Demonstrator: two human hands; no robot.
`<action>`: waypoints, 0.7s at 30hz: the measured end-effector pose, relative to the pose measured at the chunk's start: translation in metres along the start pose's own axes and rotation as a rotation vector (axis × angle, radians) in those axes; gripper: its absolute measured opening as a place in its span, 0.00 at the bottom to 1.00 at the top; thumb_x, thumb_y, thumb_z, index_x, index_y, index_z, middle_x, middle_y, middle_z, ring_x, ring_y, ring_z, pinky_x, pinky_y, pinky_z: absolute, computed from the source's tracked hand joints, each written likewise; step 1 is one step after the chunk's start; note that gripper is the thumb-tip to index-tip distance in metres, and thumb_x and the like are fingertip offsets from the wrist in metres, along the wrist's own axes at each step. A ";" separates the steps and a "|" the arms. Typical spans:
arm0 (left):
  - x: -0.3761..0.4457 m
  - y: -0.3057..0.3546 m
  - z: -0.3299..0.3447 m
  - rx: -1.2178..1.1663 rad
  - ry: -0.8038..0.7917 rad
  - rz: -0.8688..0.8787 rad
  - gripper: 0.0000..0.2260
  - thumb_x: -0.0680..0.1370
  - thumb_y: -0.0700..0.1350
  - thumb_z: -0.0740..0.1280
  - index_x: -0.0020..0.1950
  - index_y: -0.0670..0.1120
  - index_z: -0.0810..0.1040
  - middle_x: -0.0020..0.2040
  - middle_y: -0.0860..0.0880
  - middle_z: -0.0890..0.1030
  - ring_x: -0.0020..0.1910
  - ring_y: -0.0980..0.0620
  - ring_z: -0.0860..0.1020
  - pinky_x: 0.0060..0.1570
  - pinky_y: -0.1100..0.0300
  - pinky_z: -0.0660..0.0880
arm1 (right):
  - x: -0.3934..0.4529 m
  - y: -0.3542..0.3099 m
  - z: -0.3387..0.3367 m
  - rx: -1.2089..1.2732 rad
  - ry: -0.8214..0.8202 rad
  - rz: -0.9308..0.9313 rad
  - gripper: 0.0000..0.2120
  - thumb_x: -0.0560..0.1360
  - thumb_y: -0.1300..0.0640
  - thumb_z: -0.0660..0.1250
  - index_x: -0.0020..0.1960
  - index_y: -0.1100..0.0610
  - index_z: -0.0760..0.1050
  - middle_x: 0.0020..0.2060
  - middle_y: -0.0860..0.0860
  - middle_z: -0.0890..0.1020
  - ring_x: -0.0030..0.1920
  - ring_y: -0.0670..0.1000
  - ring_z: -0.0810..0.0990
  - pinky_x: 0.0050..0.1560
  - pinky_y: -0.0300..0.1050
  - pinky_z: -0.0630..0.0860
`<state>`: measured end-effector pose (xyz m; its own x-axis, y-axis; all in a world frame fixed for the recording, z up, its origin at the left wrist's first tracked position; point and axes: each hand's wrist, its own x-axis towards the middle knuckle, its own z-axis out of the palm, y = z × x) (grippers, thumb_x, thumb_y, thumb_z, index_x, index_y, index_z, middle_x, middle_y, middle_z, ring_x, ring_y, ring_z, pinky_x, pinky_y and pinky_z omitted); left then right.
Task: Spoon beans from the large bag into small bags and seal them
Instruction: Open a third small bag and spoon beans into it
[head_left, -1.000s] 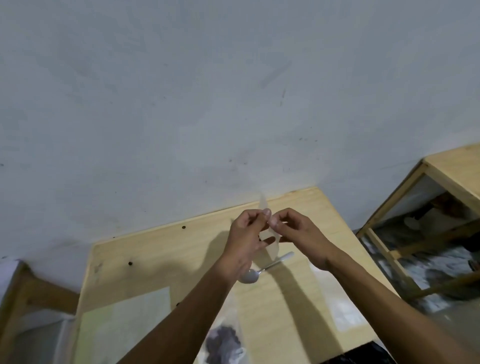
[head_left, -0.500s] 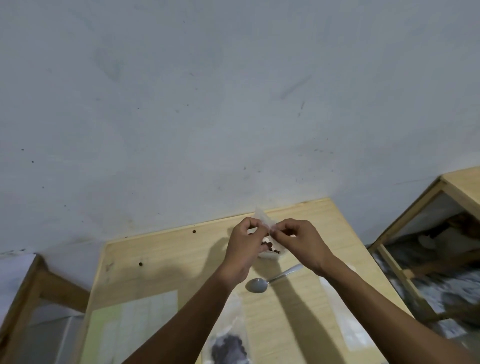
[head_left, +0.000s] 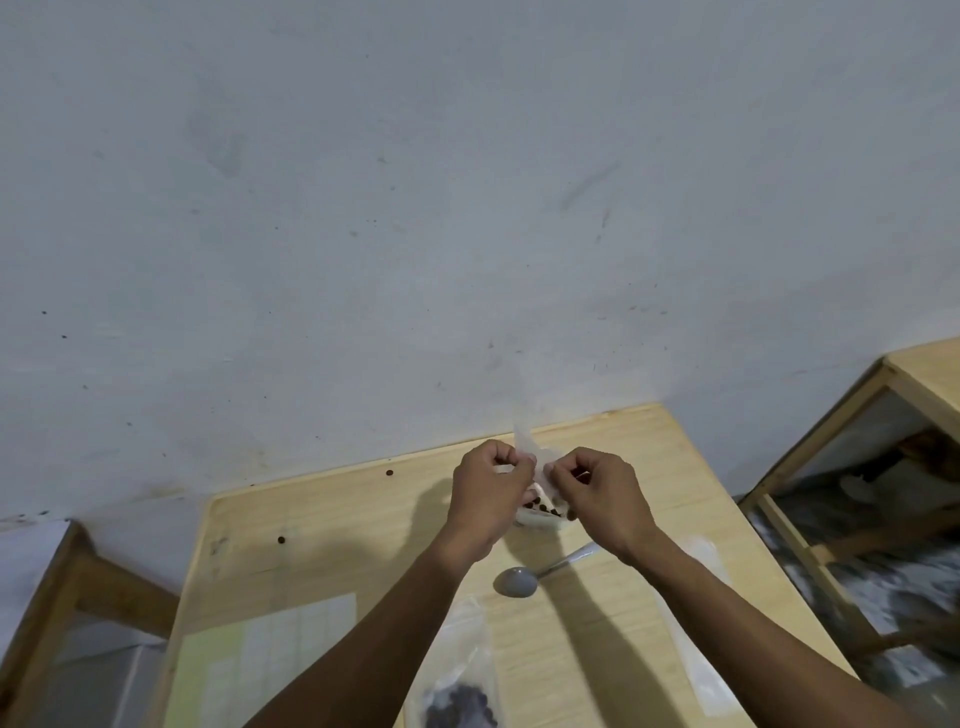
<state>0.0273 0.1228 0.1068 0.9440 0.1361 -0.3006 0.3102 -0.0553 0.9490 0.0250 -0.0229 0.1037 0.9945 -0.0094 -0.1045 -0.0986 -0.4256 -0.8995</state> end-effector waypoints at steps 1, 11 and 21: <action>0.000 0.000 0.000 0.049 0.029 0.000 0.06 0.75 0.43 0.71 0.42 0.41 0.78 0.38 0.50 0.82 0.33 0.55 0.84 0.47 0.45 0.83 | -0.001 0.001 0.003 -0.065 0.029 -0.040 0.10 0.77 0.57 0.68 0.37 0.56 0.78 0.29 0.48 0.81 0.29 0.42 0.76 0.35 0.40 0.75; 0.003 0.003 0.002 0.351 0.115 0.064 0.10 0.74 0.48 0.63 0.34 0.47 0.70 0.35 0.47 0.79 0.39 0.41 0.81 0.43 0.43 0.80 | 0.002 0.008 0.024 -0.198 0.105 -0.203 0.09 0.79 0.58 0.63 0.40 0.55 0.72 0.33 0.47 0.77 0.34 0.45 0.74 0.35 0.39 0.70; 0.003 -0.008 0.001 0.259 0.143 0.015 0.05 0.74 0.44 0.66 0.39 0.50 0.80 0.38 0.53 0.83 0.40 0.51 0.83 0.46 0.49 0.81 | 0.006 0.004 0.028 -0.186 0.010 -0.109 0.07 0.77 0.60 0.67 0.44 0.57 0.84 0.39 0.48 0.84 0.41 0.46 0.81 0.45 0.43 0.76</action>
<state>0.0273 0.1224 0.0981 0.9290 0.2704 -0.2529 0.3320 -0.3062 0.8922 0.0298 0.0006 0.0880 0.9993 0.0374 -0.0060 0.0170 -0.5839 -0.8116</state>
